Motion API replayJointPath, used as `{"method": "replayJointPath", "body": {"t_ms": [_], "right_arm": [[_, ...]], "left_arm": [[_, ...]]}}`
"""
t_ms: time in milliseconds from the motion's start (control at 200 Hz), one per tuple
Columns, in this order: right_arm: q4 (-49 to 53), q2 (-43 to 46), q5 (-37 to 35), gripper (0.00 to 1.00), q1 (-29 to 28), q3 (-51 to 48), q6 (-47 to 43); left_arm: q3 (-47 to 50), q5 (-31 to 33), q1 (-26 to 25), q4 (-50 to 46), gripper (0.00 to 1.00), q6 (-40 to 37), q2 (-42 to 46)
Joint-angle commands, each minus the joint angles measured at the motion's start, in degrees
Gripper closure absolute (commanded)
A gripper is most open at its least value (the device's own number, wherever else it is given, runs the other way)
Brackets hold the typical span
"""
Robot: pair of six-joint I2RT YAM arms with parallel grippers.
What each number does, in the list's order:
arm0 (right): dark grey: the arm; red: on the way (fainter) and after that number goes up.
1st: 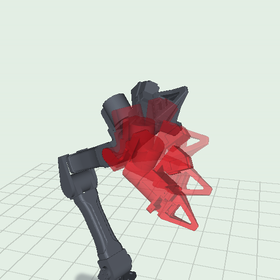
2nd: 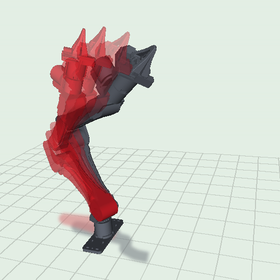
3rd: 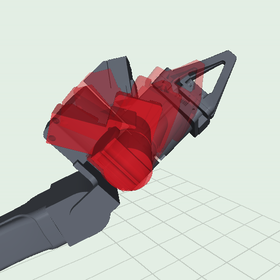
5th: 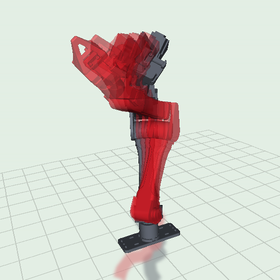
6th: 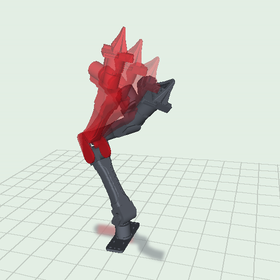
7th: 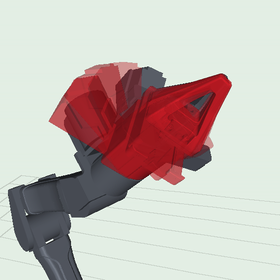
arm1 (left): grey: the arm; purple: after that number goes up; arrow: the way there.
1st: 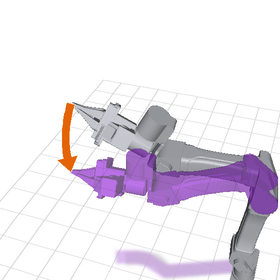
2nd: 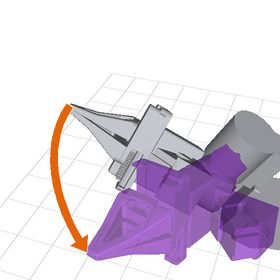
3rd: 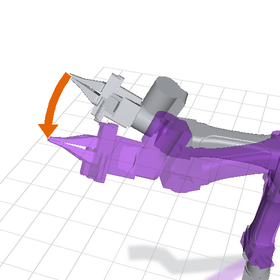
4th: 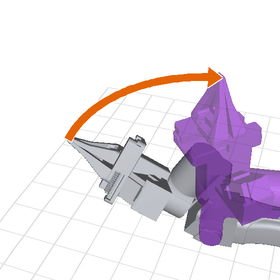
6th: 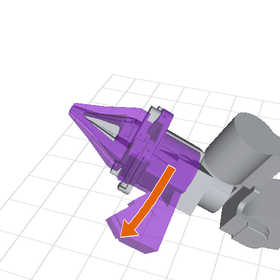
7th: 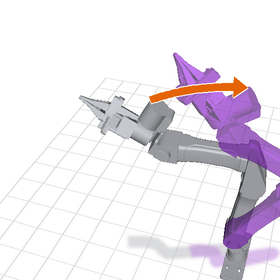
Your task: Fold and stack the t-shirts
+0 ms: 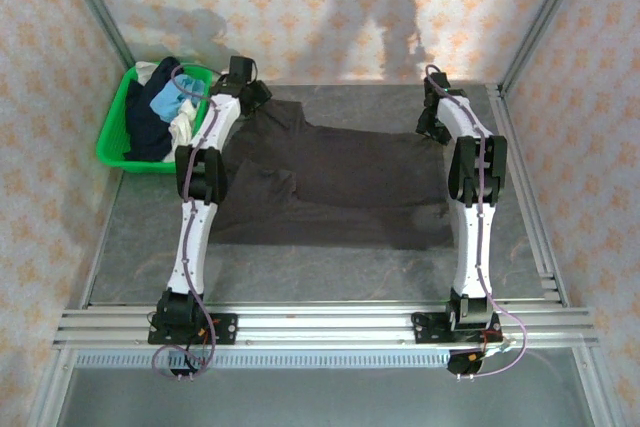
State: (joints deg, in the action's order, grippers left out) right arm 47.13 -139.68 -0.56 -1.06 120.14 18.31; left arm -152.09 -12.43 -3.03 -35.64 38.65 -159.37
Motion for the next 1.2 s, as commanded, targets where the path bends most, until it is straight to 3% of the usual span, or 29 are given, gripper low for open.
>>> {"method": "replayJointPath", "body": {"t_ms": [0, 280, 445, 596, 846, 921, 1086, 1196], "right_arm": [[3.74, -2.28, 0.36, 0.53, 0.53, 2.39, -0.52], [2.98, 1.9, 2.74, 0.82, 0.52, 0.06, -0.27], [4.16, 6.48, 1.09, 0.92, 0.47, -0.68, -0.73], [6.99, 9.4, 0.49, 0.93, 0.53, -0.33, -0.61], [2.23, 18.32, 4.82, 0.95, 0.53, -10.13, -1.06], [-0.3, 22.72, 5.74, 0.95, 0.5, -16.18, -1.63], [-7.69, 33.63, 5.46, 0.94, 0.47, -34.34, -2.36], [-10.6, 37.95, 4.45, 0.92, 0.49, -43.03, -1.94]], "left_arm": [[-2.51, -1.15, -1.05, 1.67, 0.51, 0.76, -1.3], [-2.58, -3.21, -0.41, -1.56, 1.0, -2.01, 1.6], [-2.51, -5.33, 0.79, -4.24, 1.0, -3.5, 6.4], [-2.46, -7.18, 0.94, -7.05, 1.0, -6.45, 11.98], [2.7, -13.33, 0.88, -13.12, 1.0, -11.67, 23.01], [11.79, -13.42, 0.58, -14.31, 1.0, -14.15, 30.45], [50.49, -9.26, 0.8, -2.41, 1.0, -15.71, 56.27], [69.76, -5.27, 0.87, 3.63, 1.0, -14.59, 67.76]]}}
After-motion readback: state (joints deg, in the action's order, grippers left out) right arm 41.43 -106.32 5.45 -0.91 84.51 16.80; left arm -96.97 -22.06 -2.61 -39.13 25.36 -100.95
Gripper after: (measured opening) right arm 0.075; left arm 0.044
